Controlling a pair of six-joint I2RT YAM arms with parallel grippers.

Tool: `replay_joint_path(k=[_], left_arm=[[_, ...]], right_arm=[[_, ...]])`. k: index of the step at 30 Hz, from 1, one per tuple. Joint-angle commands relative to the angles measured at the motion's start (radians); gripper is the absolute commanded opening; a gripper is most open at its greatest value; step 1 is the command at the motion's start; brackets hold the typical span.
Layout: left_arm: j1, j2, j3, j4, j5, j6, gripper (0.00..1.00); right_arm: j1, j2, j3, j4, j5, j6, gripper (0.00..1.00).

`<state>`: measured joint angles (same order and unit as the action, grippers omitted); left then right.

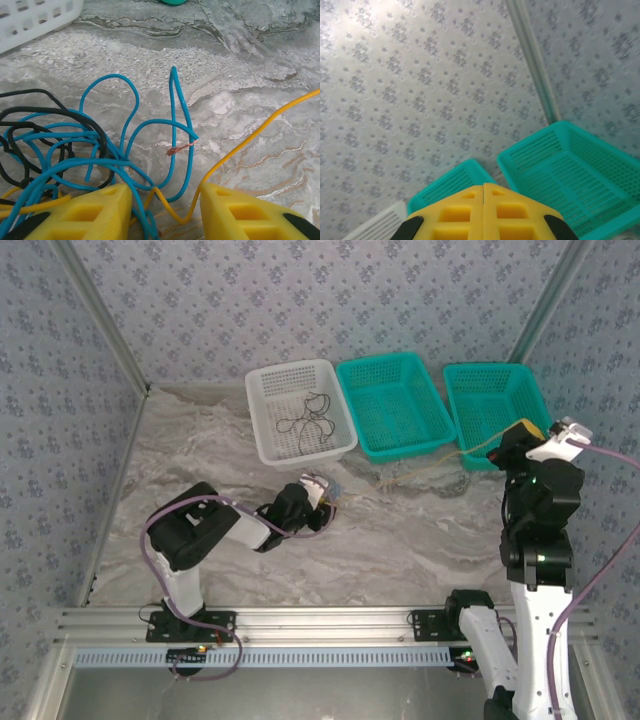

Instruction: Untangle the cables

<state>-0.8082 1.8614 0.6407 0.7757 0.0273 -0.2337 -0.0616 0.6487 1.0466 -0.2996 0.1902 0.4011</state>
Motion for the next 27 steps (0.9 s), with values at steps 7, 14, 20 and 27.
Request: replay_joint_path(k=[7, 14, 20, 27], left_arm=[[0.030, -0.010, -0.043, -0.031, -0.045, -0.053, 0.49], [0.038, -0.012, -0.061, -0.026, -0.067, -0.066, 0.51], [0.062, -0.020, -0.115, 0.007, -0.114, -0.107, 0.64], [0.066, -0.027, -0.134, -0.013, -0.116, -0.107, 0.71]], right_arm=[[-0.008, -0.026, 0.096, 0.050, 0.088, -0.112, 0.00], [-0.009, -0.037, 0.170, 0.047, 0.165, -0.173, 0.00], [-0.014, -0.065, 0.206, 0.100, 0.284, -0.216, 0.00], [-0.017, -0.027, 0.220, 0.110, 0.248, -0.188, 0.00]])
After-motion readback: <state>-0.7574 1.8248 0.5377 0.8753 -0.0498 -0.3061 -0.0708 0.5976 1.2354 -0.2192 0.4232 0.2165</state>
